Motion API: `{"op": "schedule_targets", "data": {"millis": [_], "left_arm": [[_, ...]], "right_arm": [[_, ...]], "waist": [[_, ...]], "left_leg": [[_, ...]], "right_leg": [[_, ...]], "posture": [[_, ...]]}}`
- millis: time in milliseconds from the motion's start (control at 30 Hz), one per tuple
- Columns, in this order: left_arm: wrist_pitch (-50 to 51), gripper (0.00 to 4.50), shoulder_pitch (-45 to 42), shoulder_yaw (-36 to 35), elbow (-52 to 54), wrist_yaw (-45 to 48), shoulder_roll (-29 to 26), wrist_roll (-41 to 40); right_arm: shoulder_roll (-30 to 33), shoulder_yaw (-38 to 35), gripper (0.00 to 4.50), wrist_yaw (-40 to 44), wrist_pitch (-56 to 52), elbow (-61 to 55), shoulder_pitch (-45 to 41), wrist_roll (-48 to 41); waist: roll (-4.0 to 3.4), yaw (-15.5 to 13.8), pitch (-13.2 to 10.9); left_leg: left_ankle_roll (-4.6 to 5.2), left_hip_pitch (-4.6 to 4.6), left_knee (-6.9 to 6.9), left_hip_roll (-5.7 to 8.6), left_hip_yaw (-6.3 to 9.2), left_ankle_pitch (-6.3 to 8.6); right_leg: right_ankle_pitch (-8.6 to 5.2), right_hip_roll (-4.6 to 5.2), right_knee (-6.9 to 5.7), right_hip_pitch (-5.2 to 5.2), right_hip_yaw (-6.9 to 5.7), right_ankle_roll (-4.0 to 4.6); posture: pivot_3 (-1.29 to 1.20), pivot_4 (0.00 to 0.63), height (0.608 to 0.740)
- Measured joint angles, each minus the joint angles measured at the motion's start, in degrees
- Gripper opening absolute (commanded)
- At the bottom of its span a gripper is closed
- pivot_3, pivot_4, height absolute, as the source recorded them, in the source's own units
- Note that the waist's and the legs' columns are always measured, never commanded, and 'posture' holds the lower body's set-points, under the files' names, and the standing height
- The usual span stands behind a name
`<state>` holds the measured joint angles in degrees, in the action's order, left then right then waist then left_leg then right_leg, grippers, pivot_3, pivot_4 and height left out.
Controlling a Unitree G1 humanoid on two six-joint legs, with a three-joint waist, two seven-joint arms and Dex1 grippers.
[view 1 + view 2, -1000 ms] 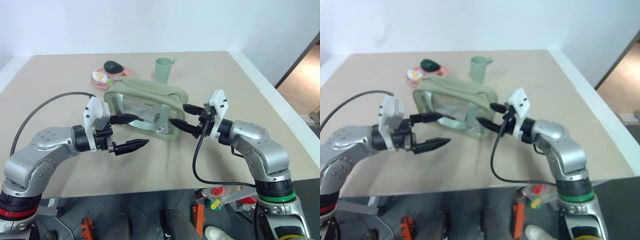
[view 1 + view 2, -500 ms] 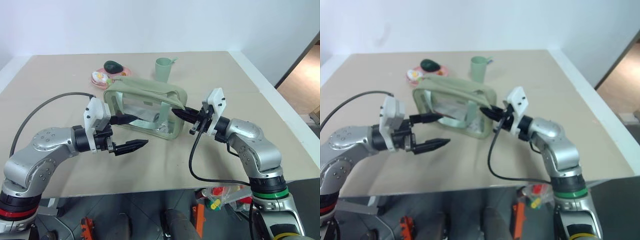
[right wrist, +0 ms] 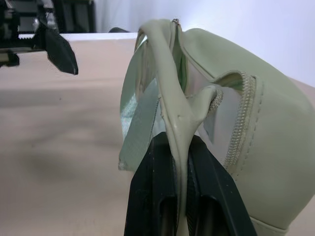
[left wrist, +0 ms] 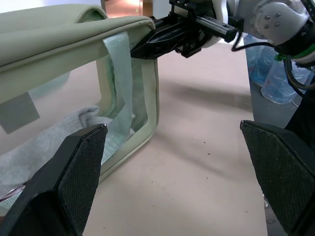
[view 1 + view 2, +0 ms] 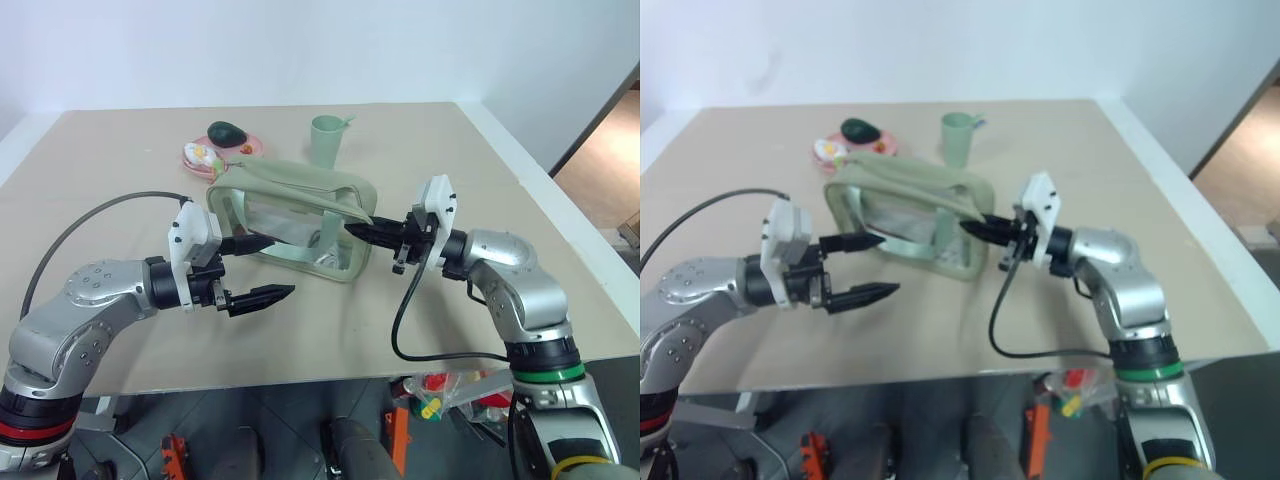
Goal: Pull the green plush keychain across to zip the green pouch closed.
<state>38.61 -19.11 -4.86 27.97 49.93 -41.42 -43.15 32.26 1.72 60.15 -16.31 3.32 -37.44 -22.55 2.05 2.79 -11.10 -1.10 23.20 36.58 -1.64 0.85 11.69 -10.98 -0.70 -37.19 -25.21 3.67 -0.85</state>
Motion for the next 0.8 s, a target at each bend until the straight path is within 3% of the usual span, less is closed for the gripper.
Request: {"op": "schedule_targets", "data": {"millis": [233,633,800], "left_arm": [[0.0,4.50,0.8,-0.4,0.3,-0.6,-0.2,0.0],[0.4,4.50,2.3,-2.1,2.0,-1.8,-1.4,-0.7],[0.4,4.50,2.3,-2.1,2.2,-1.7,-1.7,-0.8]], "right_arm": [[2.5,-0.6,0.03,10.5,8.6,12.6,-5.8,0.7],[2.0,-0.4,0.03,12.9,2.1,-0.4,-6.4,-3.6],[1.4,-0.3,0.03,12.5,3.1,0.7,-6.0,-2.7]], "waist": [[0.01,0.0,0.0],[0.00,0.0,0.0],[0.01,-0.1,0.0]], "left_leg": [[0.01,0.00,-0.06,-0.01,-0.01,0.01],[0.04,-0.01,-0.07,-0.03,0.03,0.03],[0.03,0.01,-0.01,0.00,-0.03,0.02]], "right_leg": [[0.09,-0.01,0.02,-0.01,0.03,-0.16],[0.07,-0.02,0.01,-0.02,0.01,-0.15],[0.02,0.00,0.01,0.00,0.05,-0.06]], "posture": [[0.00,0.150,0.740],[0.00,0.150,0.740],[0.00,0.150,0.740]]}}
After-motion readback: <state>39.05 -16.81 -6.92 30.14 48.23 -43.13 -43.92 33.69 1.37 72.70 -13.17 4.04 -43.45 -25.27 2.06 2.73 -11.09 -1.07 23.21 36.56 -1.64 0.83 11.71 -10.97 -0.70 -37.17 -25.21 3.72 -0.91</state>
